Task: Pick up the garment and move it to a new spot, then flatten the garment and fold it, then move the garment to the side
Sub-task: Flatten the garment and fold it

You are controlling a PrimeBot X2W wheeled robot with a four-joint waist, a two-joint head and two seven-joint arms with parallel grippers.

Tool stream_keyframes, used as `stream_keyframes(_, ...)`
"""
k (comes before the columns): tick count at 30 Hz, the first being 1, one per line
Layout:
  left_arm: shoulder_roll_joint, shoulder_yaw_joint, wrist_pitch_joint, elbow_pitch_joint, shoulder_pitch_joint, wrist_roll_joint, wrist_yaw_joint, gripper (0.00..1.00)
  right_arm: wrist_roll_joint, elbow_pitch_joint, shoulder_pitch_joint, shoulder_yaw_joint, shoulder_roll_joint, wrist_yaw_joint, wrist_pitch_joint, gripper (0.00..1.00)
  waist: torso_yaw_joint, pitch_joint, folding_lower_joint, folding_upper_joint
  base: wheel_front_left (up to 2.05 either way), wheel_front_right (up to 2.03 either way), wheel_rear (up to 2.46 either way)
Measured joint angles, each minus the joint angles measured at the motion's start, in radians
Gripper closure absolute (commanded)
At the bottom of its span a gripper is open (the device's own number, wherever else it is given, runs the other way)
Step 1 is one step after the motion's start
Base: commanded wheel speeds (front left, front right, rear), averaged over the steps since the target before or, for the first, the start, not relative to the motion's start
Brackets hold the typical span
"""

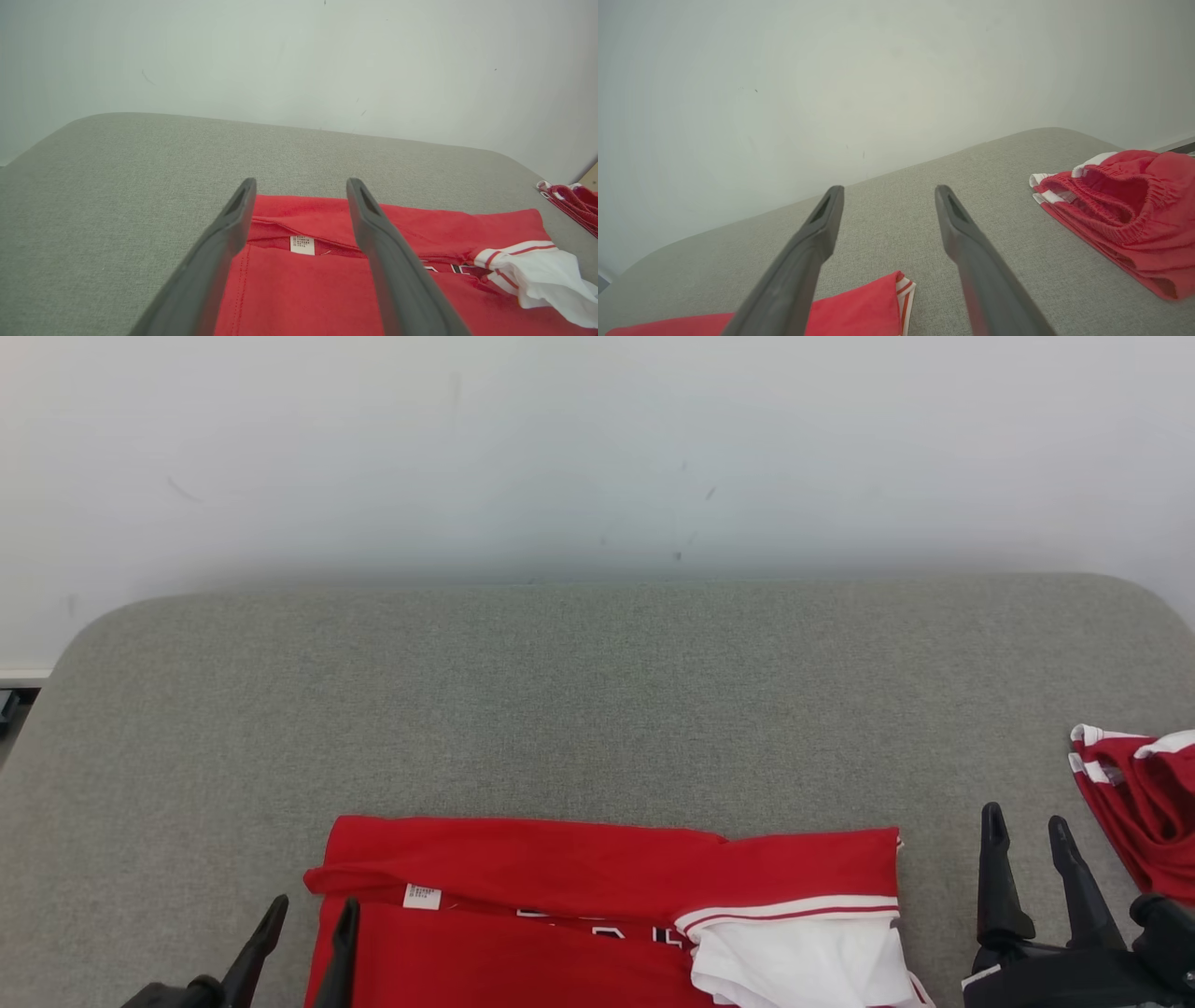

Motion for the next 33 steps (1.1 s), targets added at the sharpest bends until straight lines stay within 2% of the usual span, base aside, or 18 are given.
stream_keyframes(22,0.009,0.002,0.052,-0.043,0.000,-0.004,0.002,0.00,-0.049,0.002,-0.005,0.012,-0.011,0.001,-0.009,0.00,0.003,0.031,0.0000,0.0001,0.00,0.00,0.00)
stream_keyframes(29,0.011,0.002,0.061,-0.045,-0.001,-0.004,0.003,0.00,-0.080,0.008,-0.020,0.035,-0.039,0.011,-0.005,0.00,0.005,0.032,0.0000,0.0001,0.00,0.00,0.00)
stream_keyframes(33,0.012,0.000,0.069,-0.047,-0.002,-0.004,0.003,0.00,-0.102,0.023,-0.024,0.081,-0.081,0.022,0.099,0.00,0.007,0.030,0.0001,0.0000,0.00,0.00,0.00)
